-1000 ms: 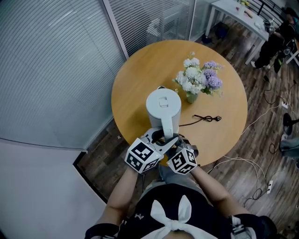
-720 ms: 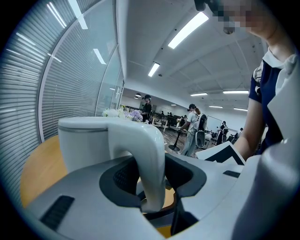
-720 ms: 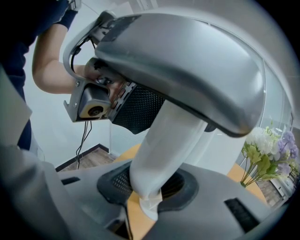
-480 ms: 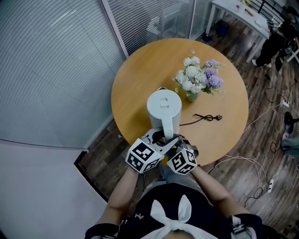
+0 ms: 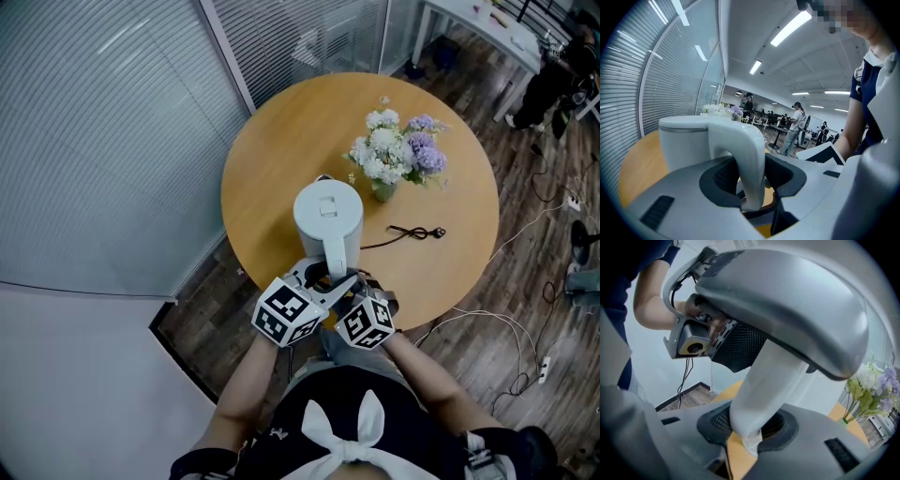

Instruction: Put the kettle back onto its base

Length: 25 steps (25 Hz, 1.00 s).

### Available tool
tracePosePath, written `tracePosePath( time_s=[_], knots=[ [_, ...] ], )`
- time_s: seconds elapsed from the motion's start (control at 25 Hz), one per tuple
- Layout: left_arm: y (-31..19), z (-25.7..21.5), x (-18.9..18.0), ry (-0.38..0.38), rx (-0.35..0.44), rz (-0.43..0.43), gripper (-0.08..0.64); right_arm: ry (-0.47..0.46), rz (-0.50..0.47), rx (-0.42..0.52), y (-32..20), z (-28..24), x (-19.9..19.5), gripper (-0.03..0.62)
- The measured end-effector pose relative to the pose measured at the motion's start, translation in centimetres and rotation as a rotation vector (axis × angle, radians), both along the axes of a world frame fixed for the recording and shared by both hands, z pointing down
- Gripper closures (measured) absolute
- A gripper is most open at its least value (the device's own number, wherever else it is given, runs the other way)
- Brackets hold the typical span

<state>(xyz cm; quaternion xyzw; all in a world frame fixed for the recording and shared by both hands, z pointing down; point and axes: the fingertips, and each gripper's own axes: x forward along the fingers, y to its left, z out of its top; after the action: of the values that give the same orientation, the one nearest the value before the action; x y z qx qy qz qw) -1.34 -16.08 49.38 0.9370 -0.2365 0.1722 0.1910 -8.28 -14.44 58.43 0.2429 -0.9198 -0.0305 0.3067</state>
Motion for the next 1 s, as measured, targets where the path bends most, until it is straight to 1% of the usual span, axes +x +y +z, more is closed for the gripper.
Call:
tracePosePath(
  time_s=[0.64, 1.0],
  knots=[
    [0.1, 1.2, 0.2, -0.018, -0.021, -0.008, 0.39, 0.009, -0.005, -0.017, 0.2, 1.1, 0.1, 0.476],
    [0.2, 1.3, 0.5, -0.015, -0.015, -0.001, 0.39, 0.01, -0.007, -0.016, 0.2, 1.3, 0.2, 0.477]
  ],
)
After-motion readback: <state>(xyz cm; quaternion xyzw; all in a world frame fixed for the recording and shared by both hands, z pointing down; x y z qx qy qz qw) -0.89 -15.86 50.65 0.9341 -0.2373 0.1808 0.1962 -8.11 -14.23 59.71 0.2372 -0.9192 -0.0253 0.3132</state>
